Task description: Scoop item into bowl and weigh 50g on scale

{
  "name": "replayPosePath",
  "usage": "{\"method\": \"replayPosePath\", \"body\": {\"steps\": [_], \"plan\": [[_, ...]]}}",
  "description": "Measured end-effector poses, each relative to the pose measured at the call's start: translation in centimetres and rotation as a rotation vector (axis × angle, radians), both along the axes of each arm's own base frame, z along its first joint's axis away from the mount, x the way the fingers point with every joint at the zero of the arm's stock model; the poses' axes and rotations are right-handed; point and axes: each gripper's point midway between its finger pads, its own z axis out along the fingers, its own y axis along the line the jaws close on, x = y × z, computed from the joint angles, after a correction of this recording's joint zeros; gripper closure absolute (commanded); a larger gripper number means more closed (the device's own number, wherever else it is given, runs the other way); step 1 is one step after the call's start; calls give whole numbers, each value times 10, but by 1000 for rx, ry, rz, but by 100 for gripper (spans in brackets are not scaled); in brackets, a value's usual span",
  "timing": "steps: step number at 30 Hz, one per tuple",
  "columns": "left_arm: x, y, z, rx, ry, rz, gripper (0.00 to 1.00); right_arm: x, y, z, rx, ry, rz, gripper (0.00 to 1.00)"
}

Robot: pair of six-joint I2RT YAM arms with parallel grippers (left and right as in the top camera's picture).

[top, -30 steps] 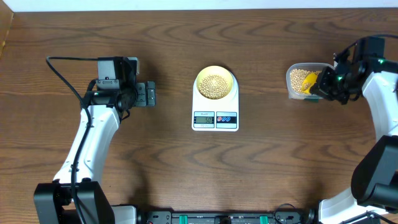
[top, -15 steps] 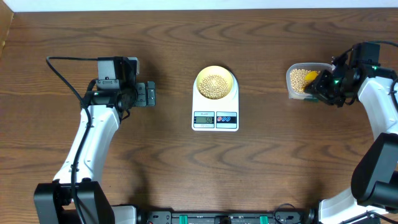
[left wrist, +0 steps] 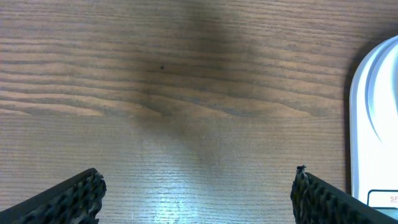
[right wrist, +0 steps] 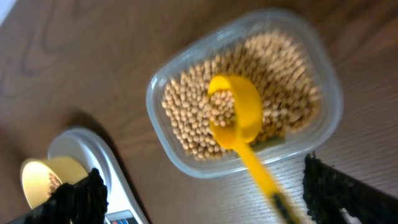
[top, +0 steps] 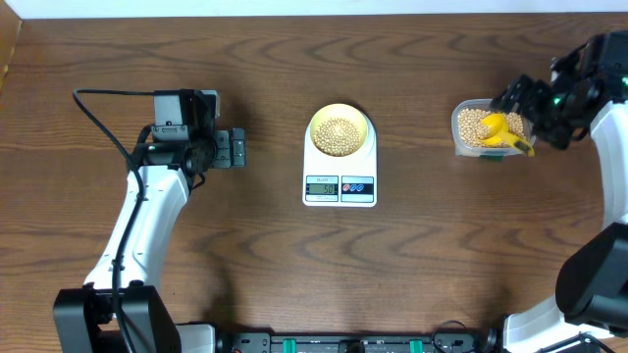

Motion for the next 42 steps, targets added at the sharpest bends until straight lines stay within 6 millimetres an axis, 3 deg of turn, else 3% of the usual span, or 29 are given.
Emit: {"method": "replayPosePath", "body": {"steps": [6,12,22,31,35,42], "plan": [[0,0,0,0,0,0,2,19,5,29,31,-106,29,1],[0,0,0,0,0,0,2,7,38,33,182,-78,108,1],[0,0,0,0,0,0,2,-19,58,6,138,63,150,1],[0,0,0,0,0,0,2,-60,77,-49,152,240,178,1],[0,0,0,0,0,0,2,-79,65,-66,93,321,154,1],[0,0,0,0,0,0,2,-75,12,-74,-95,325,55,1]]}}
